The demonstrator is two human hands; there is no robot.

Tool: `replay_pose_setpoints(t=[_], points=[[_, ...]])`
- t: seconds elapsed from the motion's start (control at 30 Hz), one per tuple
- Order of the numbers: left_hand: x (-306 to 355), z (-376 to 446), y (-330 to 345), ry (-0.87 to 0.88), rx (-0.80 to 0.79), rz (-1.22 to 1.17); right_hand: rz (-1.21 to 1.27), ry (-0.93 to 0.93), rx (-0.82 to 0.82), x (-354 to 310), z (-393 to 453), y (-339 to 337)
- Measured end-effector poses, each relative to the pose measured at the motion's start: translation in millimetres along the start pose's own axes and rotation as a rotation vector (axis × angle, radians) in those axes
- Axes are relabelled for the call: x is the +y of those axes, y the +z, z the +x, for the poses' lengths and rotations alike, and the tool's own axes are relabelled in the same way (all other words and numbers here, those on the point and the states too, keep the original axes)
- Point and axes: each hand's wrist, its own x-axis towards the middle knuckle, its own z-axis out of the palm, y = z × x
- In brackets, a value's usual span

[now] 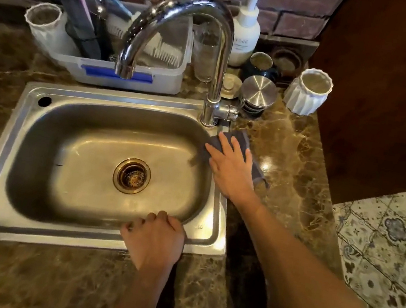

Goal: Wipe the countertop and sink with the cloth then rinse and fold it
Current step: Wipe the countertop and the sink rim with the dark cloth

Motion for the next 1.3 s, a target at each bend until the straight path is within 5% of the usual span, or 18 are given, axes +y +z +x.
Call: replay_pose_setpoints(t=[0.13, 0.4, 0.8, 1.13, 1.3], points=[[-1, -2, 6, 0.051, 0.077, -0.019, 0.054, 0.009, -0.015, -5, -23, 3], [-1, -1, 8, 0.028, 0.103, -0.102, 0.087, 0.072, -0.113, -36, -217, 30], [-1, -1, 10, 0.016, 0.109, -0.121, 0.045, 0.073, -0.048, -6, 10, -1], [-1, -2, 8, 0.012, 0.106, -0.108, 0.018, 0.088, -0.015, -34, -182, 30], [-2, -2, 10, 0.028, 0.099, -0.108, 0.008, 0.112, 0.009, -28, -154, 26]])
